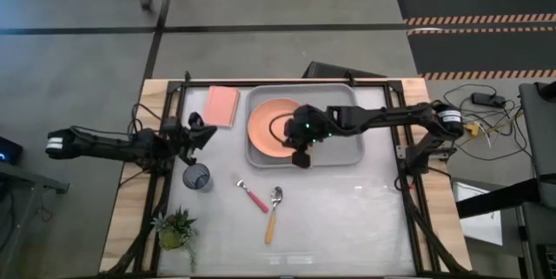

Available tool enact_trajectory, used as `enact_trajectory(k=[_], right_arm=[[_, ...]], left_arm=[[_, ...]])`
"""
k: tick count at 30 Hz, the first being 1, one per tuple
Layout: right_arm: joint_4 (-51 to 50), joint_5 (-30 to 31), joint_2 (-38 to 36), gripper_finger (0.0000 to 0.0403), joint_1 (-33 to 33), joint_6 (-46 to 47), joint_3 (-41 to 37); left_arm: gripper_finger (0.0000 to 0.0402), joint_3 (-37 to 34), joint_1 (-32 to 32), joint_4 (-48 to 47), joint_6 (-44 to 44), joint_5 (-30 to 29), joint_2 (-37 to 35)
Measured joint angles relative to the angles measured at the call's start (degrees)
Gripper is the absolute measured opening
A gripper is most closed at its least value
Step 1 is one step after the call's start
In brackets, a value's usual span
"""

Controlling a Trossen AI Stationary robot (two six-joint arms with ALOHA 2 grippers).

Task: Pick and place plate/cup/fork/spoon on tray
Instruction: Put the yellow spoon on the gray tray to the right of the orange plate

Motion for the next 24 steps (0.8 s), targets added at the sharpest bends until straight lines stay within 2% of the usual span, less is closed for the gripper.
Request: enact_trajectory(k=[4, 13, 19, 24], right_arm=[[-1.60, -1.33, -0.25, 0.0009, 3.94, 7.13, -0.12], [-1.63, -2.60, 0.19, 0.0009, 14.30, 32.27, 1.29], [-3.41, 4.18, 2.40, 0.0009, 17.62, 43.20, 2.41], [-5.18, 6.63, 5.85, 0.0009, 18.44, 47.04, 2.91]], left_arm=[[0.0000, 0.04, 0.00, 0.10, 0.02, 0.00, 0.46], [0.0000, 0.16, 0.02, 2.59, 1.60, 0.00, -3.30], [0.0000, 0.18, 0.02, 6.55, 6.77, 0.00, -6.26], [0.0000, 0.09, 0.02, 6.56, 8.29, 0.00, -8.86]])
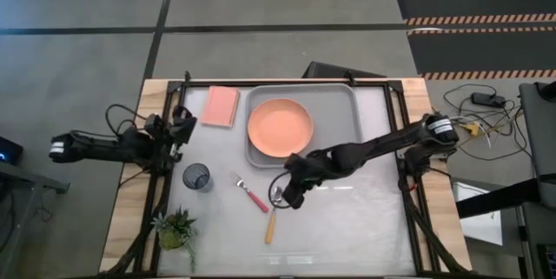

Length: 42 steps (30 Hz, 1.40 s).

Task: Pick and place plate/cup/fork/spoon on tray
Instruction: Put the yellow spoon on the gray tray to the right of the orange plate

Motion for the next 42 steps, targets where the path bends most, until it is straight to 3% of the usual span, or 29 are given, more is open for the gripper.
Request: enact_trajectory(k=[6, 10, 20, 29, 33, 42], right_arm=[[-1.20, 0.50, 3.85, 0.0009, 1.27, 8.81, -0.02], [-1.36, 4.35, 5.44, 0.0009, 3.37, 16.59, 0.08], [-2.56, 5.99, 14.97, 0.0009, 4.75, 17.10, 12.34], [-23.43, 6.45, 24.13, 0.0014, 4.75, 21.28, 27.91], [-24.08, 6.99, 27.30, 0.0048, 4.75, 20.91, 33.01], [-27.33, 6.46, 33.29, 0.0188, 4.77, 22.71, 39.53]], left_arm=[[0.0000, 0.02, 0.00, 0.66, 4.52, 0.00, -2.90], [0.0000, 0.00, 0.00, 0.65, 5.41, 0.00, -4.47], [0.0000, 0.09, 0.00, 1.12, 8.78, 0.00, -8.06], [0.0000, 0.07, 0.00, 1.12, 8.88, 0.00, -9.83], [0.0000, 0.07, 0.00, 1.25, 8.91, 0.00, -9.97], [0.0000, 0.07, 0.02, 2.11, 12.87, 0.00, -10.24]])
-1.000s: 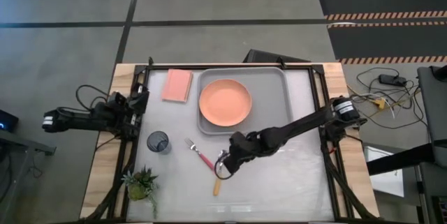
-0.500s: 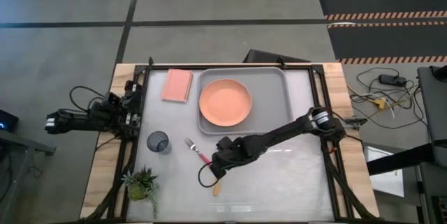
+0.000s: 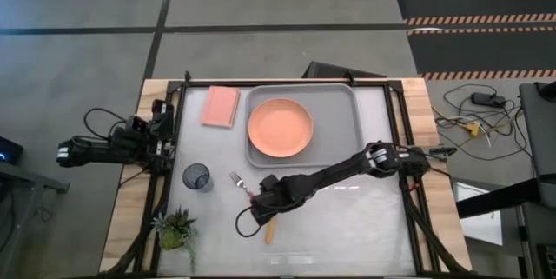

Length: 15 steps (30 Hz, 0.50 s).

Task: Pick and place plate/cup/fork/spoon on tray
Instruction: Put the yellow spoon on the gray tray to the right of the orange plate

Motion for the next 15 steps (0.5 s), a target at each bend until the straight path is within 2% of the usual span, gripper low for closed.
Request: enact_trajectory(k=[6, 15], right_arm=[[-1.84, -0.77, 0.63, 0.0232, 0.41, 2.36, -0.54], [1.65, -0.60, 1.12, 0.0224, 1.38, 3.78, -2.24]], left_arm=[[0.0000, -0.02, -0.01, -0.01, 0.02, 0.00, -0.07], [0.0000, -0.02, -0.02, 0.04, 0.02, 0.00, -0.07]])
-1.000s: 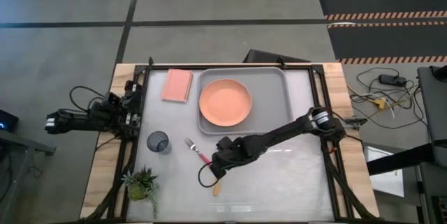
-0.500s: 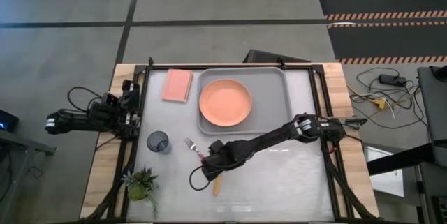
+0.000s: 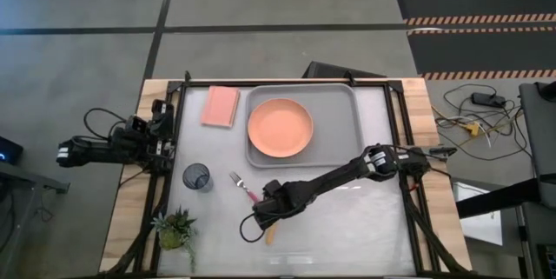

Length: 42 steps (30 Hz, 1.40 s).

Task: Pick and place plate/cup/fork/spoon on tray
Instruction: Put the yellow spoon on the gray tray to the right of the orange plate

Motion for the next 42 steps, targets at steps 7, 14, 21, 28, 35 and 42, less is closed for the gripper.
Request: enact_trajectory(k=[7, 14, 21, 28, 35, 42], right_arm=[[2.28, 0.52, -0.06, 0.0219, 0.00, 1.08, -3.05], [0.15, 0.34, -0.24, 0.0209, -0.04, -0.52, -4.04], [-6.30, -0.02, 0.00, 0.0152, -0.17, -4.21, -2.35], [-6.95, 0.17, -0.04, 0.0066, -0.17, -6.18, -3.37], [-7.45, -1.02, -0.06, 0.0018, -0.26, -7.43, -2.99], [-12.78, -4.16, -1.86, 0.0015, -0.26, -8.93, -0.83]], left_arm=[[0.0000, 0.00, 0.02, 0.04, 0.00, 0.00, -0.02], [0.0000, 0.00, 0.01, 0.04, 0.01, 0.00, -0.02], [0.0000, 0.00, 0.02, 0.04, 0.00, 0.00, -0.02], [0.0000, 0.00, 0.00, 0.02, 0.00, 0.00, -0.02], [0.0000, 0.00, 0.00, 0.00, 0.00, 0.00, -0.02], [0.0000, 0.00, 0.01, -0.02, 0.00, 0.01, -0.02]])
